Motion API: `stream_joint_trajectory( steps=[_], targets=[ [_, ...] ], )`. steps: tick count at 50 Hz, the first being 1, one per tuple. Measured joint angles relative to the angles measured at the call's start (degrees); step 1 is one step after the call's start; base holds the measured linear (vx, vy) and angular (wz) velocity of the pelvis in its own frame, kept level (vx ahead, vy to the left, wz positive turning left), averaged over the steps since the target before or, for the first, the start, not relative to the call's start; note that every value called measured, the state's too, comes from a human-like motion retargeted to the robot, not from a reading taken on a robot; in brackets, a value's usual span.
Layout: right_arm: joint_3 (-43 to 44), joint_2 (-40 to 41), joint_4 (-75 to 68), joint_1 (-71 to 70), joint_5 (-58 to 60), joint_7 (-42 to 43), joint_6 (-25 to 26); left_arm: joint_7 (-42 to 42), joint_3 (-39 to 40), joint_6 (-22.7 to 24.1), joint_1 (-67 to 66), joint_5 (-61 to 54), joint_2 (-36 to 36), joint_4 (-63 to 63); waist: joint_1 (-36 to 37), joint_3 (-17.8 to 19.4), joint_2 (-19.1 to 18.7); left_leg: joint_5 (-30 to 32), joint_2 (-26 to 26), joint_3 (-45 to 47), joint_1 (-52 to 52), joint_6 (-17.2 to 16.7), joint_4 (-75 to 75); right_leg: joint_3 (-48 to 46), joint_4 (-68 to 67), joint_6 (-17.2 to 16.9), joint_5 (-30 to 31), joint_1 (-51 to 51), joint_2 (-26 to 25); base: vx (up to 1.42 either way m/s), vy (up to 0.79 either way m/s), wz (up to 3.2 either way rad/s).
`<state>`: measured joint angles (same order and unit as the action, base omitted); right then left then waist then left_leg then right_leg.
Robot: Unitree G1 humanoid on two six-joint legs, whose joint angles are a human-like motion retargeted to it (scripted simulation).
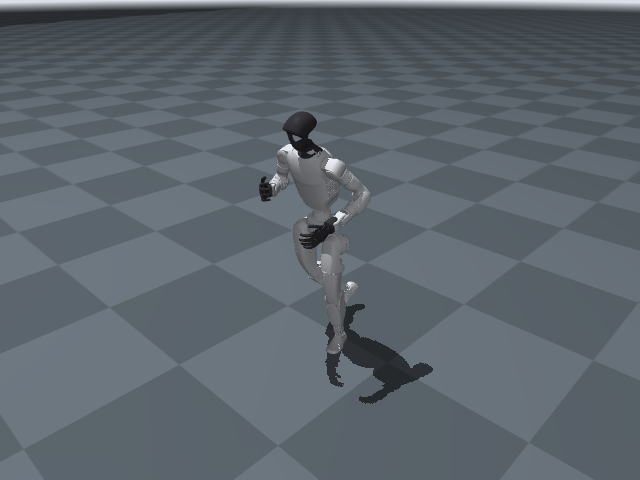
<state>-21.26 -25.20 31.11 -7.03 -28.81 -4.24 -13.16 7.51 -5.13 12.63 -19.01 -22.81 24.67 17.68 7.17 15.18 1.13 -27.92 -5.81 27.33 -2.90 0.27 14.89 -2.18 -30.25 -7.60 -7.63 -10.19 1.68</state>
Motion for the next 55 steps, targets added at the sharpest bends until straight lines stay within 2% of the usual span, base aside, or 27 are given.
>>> stream_joint_trajectory(
  steps=[3, 5, 6, 8, 10, 12, 13, 15, 18, 20, 23, 25, 27, 30, 32, 35, 37, 39, 40, 42, 44, 45, 47, 49, 50, 52, 55],
  targets=[
    [0.6, -4.0, -12.0, 7.3, 15.3, 5.2, -1.6, 5.6, -7.0, 4.0, 21.4, 2.6, -1.7, -6.9, -5.4, 0.9, 1.2, -9.9, -0.6, -2.1, -2.0, 3.7, 12.2, -7.3, -25.9, 9.0, -14.5, 12.4, 7.1, 0.63, 0.25, 0.21],
    [5.3, -5.8, -16.7, 14.4, 21.2, 4.9, -1.6, 6.2, -8.8, 4.6, 37.5, 3.6, -0.9, -8.0, -8.7, 0.5, 2.0, -12.4, 0.7, -3.3, -3.5, 4.5, 15.6, -6.7, -33.9, 10.7, -19.8, 21.0, 8.1, 0.64, 0.21, 0.74],
    [8.8, -6.0, -16.4, 19.0, 19.4, 3.4, -1.8, 5.3, -8.3, 4.8, 44.7, 3.0, -1.1, -7.2, -10.8, -0.3, 1.6, -12.0, 1.5, -4.6, -3.5, 4.3, 14.5, -6.4, -33.2, 9.9, -20.7, 24.2, 7.1, 0.71, 0.20, 1.26],
    [15.0, -6.8, -14.1, 28.1, 12.1, 1.7, -2.6, 4.9, -6.5, 5.9, 56.4, 1.5, -2.5, -5.1, -16.3, -2.5, -0.7, -9.4, 2.7, -8.5, -2.4, 3.2, 10.6, -7.2, -26.9, 7.9, -21.5, 28.5, 4.7, 0.80, 0.17, 1.74],
    [19.2, -9.0, -10.9, 35.5, 3.6, 2.6, -3.7, 8.1, -4.7, 7.7, 63.3, -0.3, -5.3, -2.6, -23.5, -5.0, -4.2, -4.1, 3.2, -13.5, -0.3, 1.4, 5.4, -10.3, -12.8, 5.8, -20.1, 29.0, 2.7, 0.89, 0.08, 2.00],
    [22.4, -11.4, -8.6, 39.2, -5.5, 2.5, -2.0, 13.8, -5.0, 7.3, 67.6, -2.7, -9.6, -1.3, -29.1, -7.3, -6.1, 3.0, 4.4, -17.5, 1.5, 0.2, 1.0, -14.8, 5.3, 3.6, -15.7, 27.7, 2.5, 0.94, -0.05, 1.70],
    [23.5, -11.9, -8.7, 40.0, -5.0, 1.9, -0.9, 14.0, -5.1, 8.8, 68.2, -8.0, -12.2, 0.3, -31.1, -8.1, -6.1, 6.8, 5.6, -19.1, 3.0, 0.1, -0.9, -17.2, 13.3, 2.3, -13.3, 26.6, 2.8, 0.98, -0.14, 1.23],
    [24.5, -10.8, -9.4, 40.1, -2.4, 0.4, 1.3, 10.3, -4.6, 9.7, 66.8, -15.3, -15.4, 2.9, -32.7, -8.7, -4.7, 14.2, 7.8, -21.7, 7.4, 0.2, -4.9, -20.0, 23.5, -0.5, -9.5, 25.2, 2.8, 0.99, -0.20, 0.58],
    [20.6, -5.7, -10.6, 35.1, 3.9, -0.2, 3.7, 4.1, -3.3, 5.9, 56.9, -10.8, -14.6, 5.9, -29.4, -6.2, 0.0, 19.8, 10.8, -25.1, 14.0, 3.7, -2.3, -16.6, 24.8, -1.8, -7.3, 21.3, 2.2, 0.96, -0.22, -0.49],
    [14.8, -3.1, -12.2, 28.3, 6.5, 1.4, 4.4, 0.5, -3.1, 3.2, 47.4, -4.8, -12.4, 6.6, -26.2, -4.9, 2.4, 17.2, 12.2, -25.0, 10.8, 5.7, 13.0, -14.0, 22.3, 0.9, -9.8, 18.3, 3.0, 0.89, -0.18, -0.82],
    [4.5, -4.3, -15.7, 12.0, 10.3, 2.3, 3.3, 0.2, -4.8, 2.7, 32.8, 2.5, -9.8, 3.0, -21.2, -5.1, 0.4, 8.7, 7.3, -21.6, -4.5, 8.1, 43.4, -11.5, 13.3, 6.3, -19.2, 20.2, 2.0, 0.81, -0.12, -0.69],
    [-2.0, -6.6, -15.8, -2.1, 13.5, 0.5, 3.4, 3.2, -6.4, 3.2, 22.4, 4.0, -7.5, 0.7, -17.8, -5.5, -0.4, 4.4, 4.0, -20.6, -14.2, 10.9, 56.6, -10.1, 7.2, 7.2, -23.6, 22.3, 1.3, 0.83, -0.11, -0.73],
    [-6.2, -6.4, -13.4, -16.3, 14.2, 0.1, 3.7, 4.6, -6.1, 4.3, 11.4, -1.8, -3.4, 2.1, -14.1, -7.2, 1.0, 2.1, 3.5, -19.9, -22.3, 12.6, 60.8, -8.0, 6.3, 6.4, -24.9, 22.3, 1.2, 0.93, -0.14, -0.92],
    [-6.8, -0.7, -8.0, -27.3, 12.6, 5.3, 3.0, 4.3, -3.2, 5.8, -2.9, -12.1, 5.8, 8.4, -5.7, -10.5, 6.6, 1.2, 6.8, -18.0, -28.7, 13.1, 51.9, -3.5, 12.4, 3.4, -20.1, 18.0, 3.2, 1.09, -0.12, -1.17],
    [-4.8, 3.7, -3.8, -27.8, 11.1, 9.7, 1.4, 2.9, -0.1, 5.8, -9.3, -15.3, 11.6, 11.2, 1.4, -11.6, 11.0, 3.2, 9.0, -15.6, -27.9, 11.9, 36.1, -0.6, 17.4, 0.0, -11.9, 14.0, 5.2, 1.20, -0.03, -1.27],
    [-2.8, 8.1, 2.1, -24.9, 12.0, 16.3, -1.3, -1.0, 6.4, 4.3, -16.4, -19.7, 14.1, 13.5, 10.3, -11.2, 12.9, 7.8, 9.1, -10.1, -20.4, 6.3, 5.7, 4.4, 23.0, -3.5, 1.5, 6.9, 4.7, 1.25, 0.09, -1.37],
    [-2.1, 9.0, 5.4, -19.9, 15.3, 16.9, -2.0, -4.7, 11.0, 3.0, -18.8, -20.1, 10.2, 14.2, 12.8, -8.8, 9.9, 8.9, 8.0, -6.1, -14.0, 0.1, -7.7, 7.8, 26.5, -3.5, 7.9, -1.0, 2.2, 1.25, 0.20, -0.83],
    [-1.8, 8.3, 6.6, -13.4, 16.7, 13.8, -1.7, -6.3, 13.4, 2.4, -17.2, -17.3, 4.0, 14.0, 11.2, -5.5, 5.9, 8.9, 7.4, -5.3, -9.3, -3.3, -10.9, 9.1, 27.5, -2.0, 11.3, -8.9, -0.2, 1.19, 0.23, 0.40],
    [-1.7, 7.5, 6.4, -9.9, 16.7, 11.8, -1.3, -6.3, 14.1, 2.2, -15.2, -15.7, 0.5, 13.4, 9.4, -3.3, 3.8, 8.6, 7.1, -6.1, -6.8, -3.7, -10.1, 8.7, 26.5, -0.8, 11.8, -12.5, -1.2, 1.14, 0.23, 1.10],
    [-1.3, 5.6, 2.6, -2.6, 15.7, 9.4, -1.1, -4.5, 12.1, 2.2, -6.5, -11.6, -5.8, 9.5, 5.5, 0.8, 0.4, 3.3, 5.0, -9.9, -2.1, -1.9, -3.4, 2.4, 13.2, 1.2, 6.2, -13.3, -2.5, 1.10, 0.19, 1.23],
    [-1.7, 3.8, -4.3, 2.8, 19.4, 9.9, -1.1, 1.1, 7.1, 3.9, 7.5, -4.8, -10.5, 3.0, 2.3, 2.3, 0.0, -3.5, 4.1, -12.9, -0.9, 1.4, 4.1, -3.9, -8.8, 3.9, -3.5, -4.9, 0.2, 1.03, 0.13, 0.89],
    [-1.8, 2.5, -7.8, 4.9, 22.9, 10.6, -1.1, 5.4, 4.3, 5.2, 15.4, -0.8, -12.1, 0.0, 1.0, 2.2, 0.9, -6.3, 4.7, -13.8, -1.7, 3.1, 7.4, -5.7, -20.1, 5.4, -8.7, 1.5, 2.9, 1.00, 0.08, 0.57],
    [-0.4, -2.7, -8.9, 9.9, 24.8, 9.5, -2.2, 13.0, 0.7, 7.0, 29.3, 5.8, -11.9, -1.0, -2.6, -2.0, 2.3, -7.8, 6.2, -14.5, -4.7, 4.6, 9.3, -5.1, -32.8, 7.2, -15.2, 16.0, 5.7, 1.03, 0.07, 0.60],
    [2.1, -10.4, -4.8, 15.9, 20.9, 6.7, -3.9, 15.7, 0.5, 7.5, 37.4, 8.5, -10.3, 2.2, -8.4, -7.1, 0.0, -5.6, 5.8, -16.4, -4.8, 3.9, 7.0, -5.0, -33.5, 7.4, -16.7, 26.5, 4.5, 1.12, 0.05, 0.95],
    [3.7, -14.9, -2.0, 18.9, 18.5, 5.5, -4.7, 16.1, 1.1, 7.4, 39.8, 9.0, -9.7, 4.3, -11.7, -9.7, -2.1, -3.6, 5.1, -17.6, -4.3, 3.2, 5.1, -5.4, -30.8, 7.0, -16.3, 30.4, 3.3, 1.22, 0.01, 1.16],
    [6.2, -22.3, 1.8, 24.8, 14.5, 3.5, -4.3, 15.4, 1.7, 7.0, 39.2, 6.3, -10.4, 9.2, -18.0, -13.8, -7.5, 3.8, 3.4, -20.1, -1.3, 1.4, 0.5, -8.2, -16.4, 5.8, -12.9, 32.8, 1.4, 1.29, -0.07, 1.15],
    [7.2, -24.9, 0.1, 28.5, 2.6, -3.9, 1.2, 8.6, 0.6, 5.6, 36.7, -2.4, -9.9, 14.8, -25.1, -12.9, -9.9, 17.7, 3.6, -22.8, 7.5, -1.7, -6.1, -13.5, 13.7, 3.6, -6.4, 27.4, 1.8, 1.36, -0.23, 0.89]
  ],
)
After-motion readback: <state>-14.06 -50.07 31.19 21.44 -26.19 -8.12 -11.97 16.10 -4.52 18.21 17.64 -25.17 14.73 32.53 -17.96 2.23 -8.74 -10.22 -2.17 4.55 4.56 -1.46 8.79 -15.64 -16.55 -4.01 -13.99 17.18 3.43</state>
